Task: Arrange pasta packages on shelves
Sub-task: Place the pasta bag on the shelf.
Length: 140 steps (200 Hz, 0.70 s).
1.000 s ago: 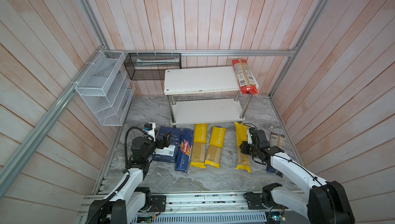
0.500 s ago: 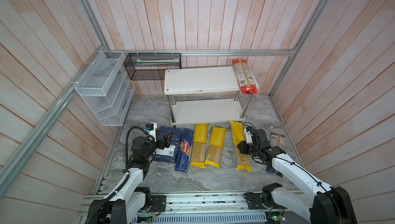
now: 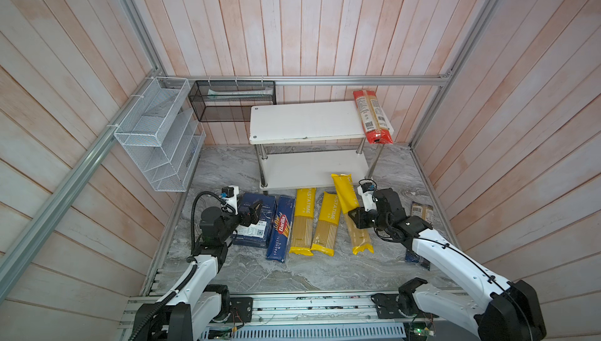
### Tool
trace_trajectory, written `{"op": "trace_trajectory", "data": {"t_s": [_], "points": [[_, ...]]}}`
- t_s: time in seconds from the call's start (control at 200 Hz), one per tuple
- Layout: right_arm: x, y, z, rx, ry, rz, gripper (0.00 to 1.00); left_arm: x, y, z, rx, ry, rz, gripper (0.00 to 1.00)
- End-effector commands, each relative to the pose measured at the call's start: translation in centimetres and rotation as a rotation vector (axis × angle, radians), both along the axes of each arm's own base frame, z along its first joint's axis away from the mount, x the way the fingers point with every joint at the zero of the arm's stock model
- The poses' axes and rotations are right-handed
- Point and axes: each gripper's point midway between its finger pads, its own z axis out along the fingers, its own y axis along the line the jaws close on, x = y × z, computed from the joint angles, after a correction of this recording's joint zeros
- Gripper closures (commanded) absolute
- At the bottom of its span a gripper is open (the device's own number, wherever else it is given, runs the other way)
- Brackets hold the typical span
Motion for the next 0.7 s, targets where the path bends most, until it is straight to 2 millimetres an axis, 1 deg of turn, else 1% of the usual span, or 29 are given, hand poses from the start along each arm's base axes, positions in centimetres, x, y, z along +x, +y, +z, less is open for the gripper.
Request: {"op": "trace_trajectory", "data": {"t_s": [0.0, 0.175, 0.36, 0.555, 0.695], "points": [[1.7, 2.2, 6.2, 0.091, -0.195, 0.068, 1.0, 0.4, 0.3, 1.0, 0.011, -0.03, 0.021, 0.02], [1.6, 3.5, 7.6, 0.113, -0.232, 0.138, 1.0, 0.2, 0.1, 1.1, 0.012, -0.038, 0.008, 0.01], [1.2, 4.5, 10.5, 0.131, -0.294, 0.208, 1.0, 0.1, 0.2, 1.1, 0.01, -0.039, 0.016, 0.01], [1.3, 4.7, 13.3, 0.142, -0.362, 0.223, 1.0, 0.2, 0.1, 1.1, 0.01, -0.034, 0.01, 0.01], [1.6, 5.0, 14.5, 0.14, -0.381, 0.243, 1.0, 0.2, 0.1, 1.1, 0.011, -0.037, 0.006, 0.01]]}}
